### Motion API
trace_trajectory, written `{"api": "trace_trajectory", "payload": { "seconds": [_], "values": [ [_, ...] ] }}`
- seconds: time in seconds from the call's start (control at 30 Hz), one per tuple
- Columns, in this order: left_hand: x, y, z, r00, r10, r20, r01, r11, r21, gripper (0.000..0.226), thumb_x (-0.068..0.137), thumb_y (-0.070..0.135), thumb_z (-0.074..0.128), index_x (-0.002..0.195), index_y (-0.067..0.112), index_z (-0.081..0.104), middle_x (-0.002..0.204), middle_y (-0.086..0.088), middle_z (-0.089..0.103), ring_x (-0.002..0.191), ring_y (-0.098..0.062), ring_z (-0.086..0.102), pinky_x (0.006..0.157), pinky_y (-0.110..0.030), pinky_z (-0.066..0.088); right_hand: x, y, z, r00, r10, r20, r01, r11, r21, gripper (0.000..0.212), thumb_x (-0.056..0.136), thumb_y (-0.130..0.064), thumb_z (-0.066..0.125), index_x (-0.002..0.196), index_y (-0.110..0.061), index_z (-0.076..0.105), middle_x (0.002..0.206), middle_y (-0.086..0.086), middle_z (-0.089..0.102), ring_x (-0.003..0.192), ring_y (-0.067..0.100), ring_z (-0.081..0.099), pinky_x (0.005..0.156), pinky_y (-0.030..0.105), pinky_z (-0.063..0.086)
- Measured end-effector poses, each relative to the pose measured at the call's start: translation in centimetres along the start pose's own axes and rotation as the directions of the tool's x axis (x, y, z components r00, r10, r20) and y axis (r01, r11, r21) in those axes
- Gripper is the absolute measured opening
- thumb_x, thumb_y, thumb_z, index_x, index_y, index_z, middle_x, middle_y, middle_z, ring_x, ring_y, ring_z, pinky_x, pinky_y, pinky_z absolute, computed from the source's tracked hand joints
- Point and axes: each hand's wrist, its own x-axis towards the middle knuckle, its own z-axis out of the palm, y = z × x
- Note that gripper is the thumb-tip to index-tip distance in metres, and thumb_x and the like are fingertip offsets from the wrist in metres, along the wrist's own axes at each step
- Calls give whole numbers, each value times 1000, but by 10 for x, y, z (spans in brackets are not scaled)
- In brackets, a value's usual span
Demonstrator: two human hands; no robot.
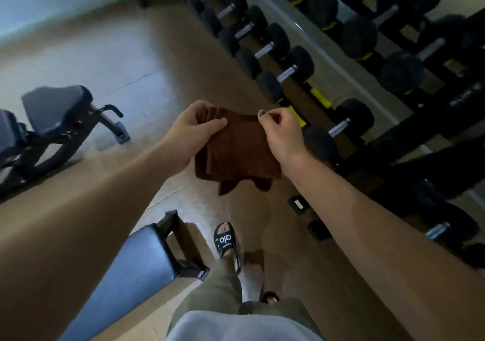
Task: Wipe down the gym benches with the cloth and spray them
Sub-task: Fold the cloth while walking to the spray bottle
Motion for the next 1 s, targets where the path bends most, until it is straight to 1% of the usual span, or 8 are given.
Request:
{"api": "trace_trajectory", "payload": {
  "seconds": [0.1,0.2,0.3,0.47,0.53,0.67,0.83,1.0],
  "values": [
    [46,24,-42,994,-90,-63,89,996,-23,29,92,33,76,114,20,63,109,-5,72,100,-21,73,80,-30,60,48,-35,44,993,88,79,-91,995,37,30,101,-42,59,117,-17,60,107,2,64,97,16,63,79,34,55],
    [76,59,-75,941,-317,121,331,935,-129,38,90,31,76,121,13,63,113,-5,76,100,-19,75,82,-28,59,93,-71,76,980,149,132,-164,981,108,32,100,-41,62,122,-18,60,110,3,65,100,19,65,79,35,57],
    [113,76,-106,917,-340,208,373,916,-147,42,85,13,76,125,7,63,119,-9,75,109,-23,73,95,-35,58,137,-102,98,938,256,233,-290,949,122,39,94,-43,70,122,-17,61,114,8,69,99,25,70,83,42,62],
    [197,110,-141,952,-303,39,304,926,-223,48,86,9,78,130,15,60,121,-6,74,106,-22,74,86,-34,62,208,-151,122,714,303,631,-493,858,145,29,94,-14,68,118,1,71,113,18,75,103,31,74,77,35,64],
    [233,124,-153,951,-309,17,306,927,-218,39,91,12,75,127,18,62,116,-3,75,101,-19,75,81,-31,62,249,-168,139,727,274,629,-467,869,161,21,91,-4,70,111,-2,71,109,18,77,98,32,76,76,37,65],
    [302,152,-179,954,-279,-109,255,947,-194,26,94,19,74,117,25,64,116,-3,74,101,-19,74,83,-32,62,337,-198,187,807,231,544,-384,905,185,41,83,2,76,121,-6,65,113,20,74,93,34,76,72,43,64],
    [374,192,-237,902,-285,-324,218,949,-229,43,86,34,81,124,20,67,110,-4,77,97,-20,76,86,-35,62,420,-254,260,782,168,600,-328,930,168,29,87,8,69,111,-8,66,105,17,74,83,26,76,67,36,63],
    [431,217,-310,889,-385,-249,255,867,-428,42,85,14,81,124,8,66,110,-10,78,99,-25,76,84,-37,62,495,-309,339,713,148,685,-311,943,119,26,93,2,67,112,-15,63,110,13,72,91,28,75,73,42,65]
  ]
}}
